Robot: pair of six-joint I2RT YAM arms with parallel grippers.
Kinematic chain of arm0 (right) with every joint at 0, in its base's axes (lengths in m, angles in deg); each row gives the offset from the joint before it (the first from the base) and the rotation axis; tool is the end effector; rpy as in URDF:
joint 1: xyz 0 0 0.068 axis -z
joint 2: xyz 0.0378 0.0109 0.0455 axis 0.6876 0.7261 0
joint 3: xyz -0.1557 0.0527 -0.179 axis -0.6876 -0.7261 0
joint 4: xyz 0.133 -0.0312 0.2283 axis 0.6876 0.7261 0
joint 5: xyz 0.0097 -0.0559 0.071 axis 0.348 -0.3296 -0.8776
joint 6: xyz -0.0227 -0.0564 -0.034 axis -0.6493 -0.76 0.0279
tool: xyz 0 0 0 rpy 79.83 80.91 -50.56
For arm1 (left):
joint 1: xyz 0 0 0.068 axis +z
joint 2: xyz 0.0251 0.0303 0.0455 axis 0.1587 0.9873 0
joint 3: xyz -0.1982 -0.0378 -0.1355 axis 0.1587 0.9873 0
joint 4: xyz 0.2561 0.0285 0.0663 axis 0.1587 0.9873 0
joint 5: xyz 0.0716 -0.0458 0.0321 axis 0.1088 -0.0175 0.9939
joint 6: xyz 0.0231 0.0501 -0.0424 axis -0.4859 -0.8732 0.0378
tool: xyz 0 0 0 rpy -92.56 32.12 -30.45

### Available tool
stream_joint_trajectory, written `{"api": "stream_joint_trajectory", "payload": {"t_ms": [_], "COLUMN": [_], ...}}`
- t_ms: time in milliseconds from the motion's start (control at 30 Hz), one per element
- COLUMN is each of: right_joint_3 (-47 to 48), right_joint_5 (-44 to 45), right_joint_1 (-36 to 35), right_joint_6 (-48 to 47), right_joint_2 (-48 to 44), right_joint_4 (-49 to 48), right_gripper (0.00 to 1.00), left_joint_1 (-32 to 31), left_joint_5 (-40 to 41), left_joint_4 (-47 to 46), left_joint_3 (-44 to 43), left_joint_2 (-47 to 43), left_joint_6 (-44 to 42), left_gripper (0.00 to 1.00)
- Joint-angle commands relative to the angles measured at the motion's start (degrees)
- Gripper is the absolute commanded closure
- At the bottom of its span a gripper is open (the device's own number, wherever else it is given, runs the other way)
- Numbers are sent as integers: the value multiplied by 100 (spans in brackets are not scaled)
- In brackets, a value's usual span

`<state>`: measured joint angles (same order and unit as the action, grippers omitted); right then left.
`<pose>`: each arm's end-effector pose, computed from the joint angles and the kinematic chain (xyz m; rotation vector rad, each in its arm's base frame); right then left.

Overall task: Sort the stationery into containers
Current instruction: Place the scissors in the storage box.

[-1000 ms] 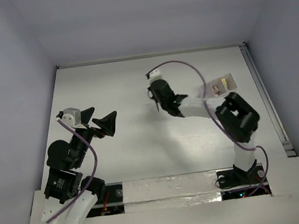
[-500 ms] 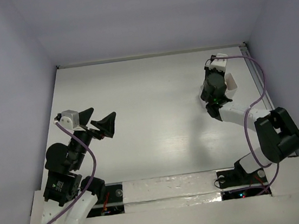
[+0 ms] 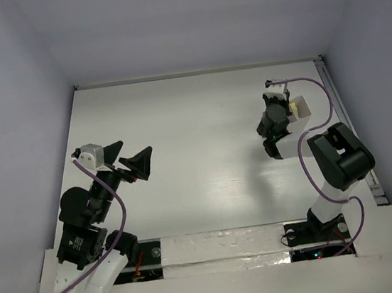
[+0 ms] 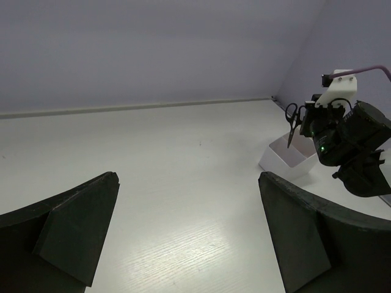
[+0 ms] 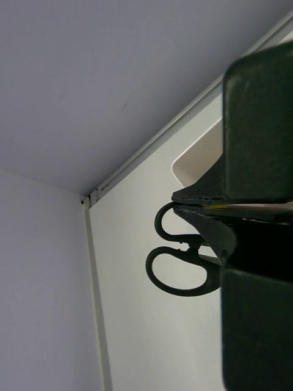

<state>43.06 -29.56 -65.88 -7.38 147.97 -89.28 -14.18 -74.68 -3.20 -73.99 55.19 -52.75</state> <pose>0.3360 0.0873 0.1952 0.2497 1.4691 -0.7307 0.1264 -0.0595 0.3699 0.2124 1.3021 -0.5655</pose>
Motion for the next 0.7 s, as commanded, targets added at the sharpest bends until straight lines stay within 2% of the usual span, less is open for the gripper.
{"api": "stream_joint_trajectory", "payload": {"t_ms": [0,300,433,667], "right_joint_3": [111,208,462,586], "right_joint_5": [205,-31,-138,-15], "right_joint_1": [29,29,29,29], "right_joint_6": [310,1224,1823,1982], "right_joint_2": [11,-24,-121,-147], "right_joint_4": [-182,1145,2401,2852], "right_gripper": [100,100,100,100], "left_joint_1": [-33,-33,-33,-33], "left_joint_5": [-61,-43,-17,-26], "left_joint_4": [-194,-185,-177,-185], "left_joint_3": [-211,-220,-220,-220], "left_joint_2": [-39,-39,-57,-39], "left_joint_6": [29,29,29,29], "left_gripper": [1,1,1,1]}}
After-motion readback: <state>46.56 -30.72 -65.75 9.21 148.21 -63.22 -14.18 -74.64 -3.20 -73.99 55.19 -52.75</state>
